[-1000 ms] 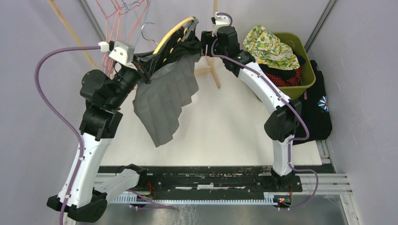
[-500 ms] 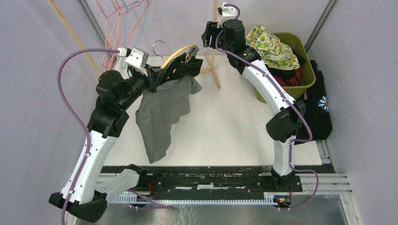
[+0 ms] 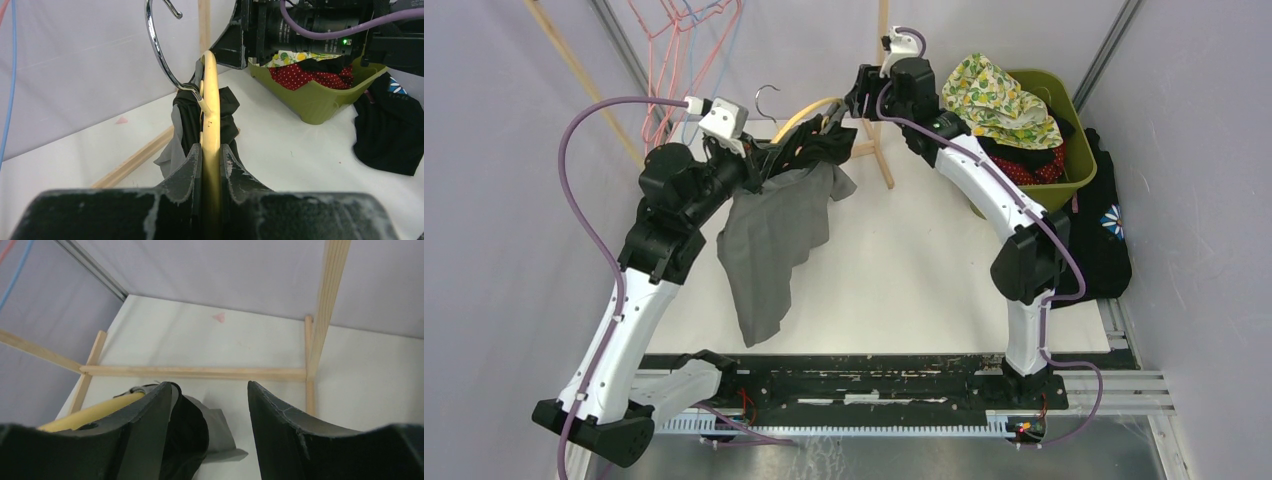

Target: Remove the skirt from the hanger

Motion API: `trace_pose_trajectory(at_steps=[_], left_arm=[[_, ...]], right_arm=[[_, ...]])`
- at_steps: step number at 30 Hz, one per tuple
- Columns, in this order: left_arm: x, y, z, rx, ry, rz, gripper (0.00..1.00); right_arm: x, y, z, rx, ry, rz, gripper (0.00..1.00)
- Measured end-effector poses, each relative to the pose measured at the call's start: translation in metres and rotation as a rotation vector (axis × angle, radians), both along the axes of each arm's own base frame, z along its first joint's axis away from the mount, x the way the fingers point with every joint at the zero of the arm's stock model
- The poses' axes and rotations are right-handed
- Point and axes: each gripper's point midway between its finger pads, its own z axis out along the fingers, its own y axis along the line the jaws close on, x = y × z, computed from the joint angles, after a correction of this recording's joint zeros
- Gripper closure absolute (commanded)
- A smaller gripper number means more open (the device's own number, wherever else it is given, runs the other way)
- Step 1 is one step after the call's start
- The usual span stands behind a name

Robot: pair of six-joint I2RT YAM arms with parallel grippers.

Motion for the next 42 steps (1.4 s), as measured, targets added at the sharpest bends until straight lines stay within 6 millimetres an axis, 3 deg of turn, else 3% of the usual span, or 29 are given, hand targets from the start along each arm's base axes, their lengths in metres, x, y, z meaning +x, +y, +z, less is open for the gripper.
trace_pose_trajectory(at_steps=[3, 7, 10, 13, 18, 27, 42], left_arm=[[0.005, -0.001, -0.005, 0.007, 0.016, 0.006, 0.97], [0.008, 0.000, -0.007, 0.010, 0.021, 0.015, 0.97], [0.009, 0.001, -0.008, 0.010, 0.022, 0.024, 0.97], [0.011, 0.000, -0.008, 0.010, 0.022, 0.024, 0.97], [0.013, 0.000, -0.007, 0.008, 0.017, 0.023, 0.97], [0.013, -0.001, -0.006, 0.006, 0.011, 0.023, 0.97], [0.011, 0.001, -0.007, 0.005, 0.012, 0.025, 0.97]], right_arm=[[-0.003, 0.000, -0.020, -0.014, 0.042, 0.005, 0.38], [-0.010, -0.003, -0.030, -0.023, 0.072, 0.007, 0.38], [-0.018, -0.007, -0.023, -0.016, 0.068, 0.010, 0.38], [-0.026, -0.009, -0.003, 0.008, 0.038, 0.015, 0.38], [-0.034, 0.000, 0.014, 0.039, 0.008, 0.041, 0.40], [-0.039, 0.021, 0.001, 0.053, 0.040, 0.075, 0.42], [-0.022, 0.036, -0.017, 0.076, 0.073, 0.076, 0.52]])
